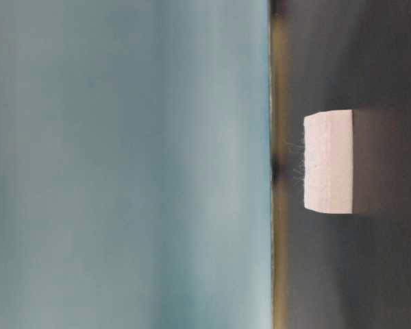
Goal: Push the sponge with the left arm to wipe the table.
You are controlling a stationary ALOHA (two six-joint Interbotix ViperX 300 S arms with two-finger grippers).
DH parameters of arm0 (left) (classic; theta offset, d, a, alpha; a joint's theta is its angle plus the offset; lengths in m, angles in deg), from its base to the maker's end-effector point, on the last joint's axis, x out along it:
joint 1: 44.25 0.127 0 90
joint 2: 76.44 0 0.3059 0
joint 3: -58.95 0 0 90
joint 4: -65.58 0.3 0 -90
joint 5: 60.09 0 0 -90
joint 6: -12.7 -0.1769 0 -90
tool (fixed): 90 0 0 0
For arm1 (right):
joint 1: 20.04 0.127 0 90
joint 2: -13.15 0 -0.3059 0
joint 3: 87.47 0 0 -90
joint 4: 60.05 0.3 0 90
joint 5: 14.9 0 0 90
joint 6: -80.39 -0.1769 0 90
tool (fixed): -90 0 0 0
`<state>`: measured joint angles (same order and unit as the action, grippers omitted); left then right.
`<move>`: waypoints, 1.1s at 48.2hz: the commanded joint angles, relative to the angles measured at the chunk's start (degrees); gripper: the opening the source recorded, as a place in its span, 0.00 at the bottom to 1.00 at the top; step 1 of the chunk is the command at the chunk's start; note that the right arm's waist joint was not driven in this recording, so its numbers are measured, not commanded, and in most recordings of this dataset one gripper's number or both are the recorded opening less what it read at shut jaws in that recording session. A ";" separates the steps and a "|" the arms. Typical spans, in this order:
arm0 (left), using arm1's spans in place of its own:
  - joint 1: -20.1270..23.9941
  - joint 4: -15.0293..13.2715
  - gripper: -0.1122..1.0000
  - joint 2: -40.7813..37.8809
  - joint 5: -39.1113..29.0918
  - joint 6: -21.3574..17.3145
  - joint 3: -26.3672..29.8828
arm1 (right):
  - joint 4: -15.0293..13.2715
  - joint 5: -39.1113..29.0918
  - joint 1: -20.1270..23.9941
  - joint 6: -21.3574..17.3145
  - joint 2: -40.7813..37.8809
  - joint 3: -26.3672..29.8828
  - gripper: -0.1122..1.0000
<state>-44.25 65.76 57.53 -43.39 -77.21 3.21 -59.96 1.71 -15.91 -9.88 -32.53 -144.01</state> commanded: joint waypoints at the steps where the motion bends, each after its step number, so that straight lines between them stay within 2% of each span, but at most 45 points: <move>1: 0.35 2.29 0.15 -2.37 -0.09 1.67 0.53 | 0.09 0.26 0.00 0.35 -0.62 0.70 0.13; 4: 0.79 2.29 0.17 -4.48 -0.09 3.34 1.05 | 0.09 -0.70 0.00 0.70 -0.44 0.09 0.17; 7: 1.14 2.29 0.11 -6.86 -0.09 4.83 1.76 | 0.09 -3.16 0.00 1.14 -0.35 -0.18 0.12; 18: 3.78 2.29 0.10 -18.11 0.35 7.82 4.31 | 0.09 -13.54 0.00 1.32 -0.35 -2.37 0.11; 24: 5.19 2.29 0.10 -26.98 0.79 9.58 8.09 | 0.09 -13.89 0.00 1.23 -0.26 -3.96 0.11; 36: 8.79 2.29 0.13 -43.86 4.83 9.67 16.87 | 0.09 -13.10 0.00 0.97 0.35 -5.27 0.11; 44: 11.43 2.29 0.30 -52.73 8.00 10.99 22.59 | 0.09 -13.10 0.00 0.62 1.49 -5.71 0.11; 49: 13.62 2.29 0.49 -57.39 8.00 14.24 25.93 | 0.09 -13.10 0.00 0.44 2.02 -6.15 0.11; 53: 15.47 2.29 0.69 -61.00 7.82 17.75 28.74 | 0.09 -13.18 0.00 0.44 2.64 -6.50 0.11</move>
<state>-30.62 67.87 -0.39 -36.00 -61.92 28.52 -59.96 -11.91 -15.91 -9.08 -30.07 -150.60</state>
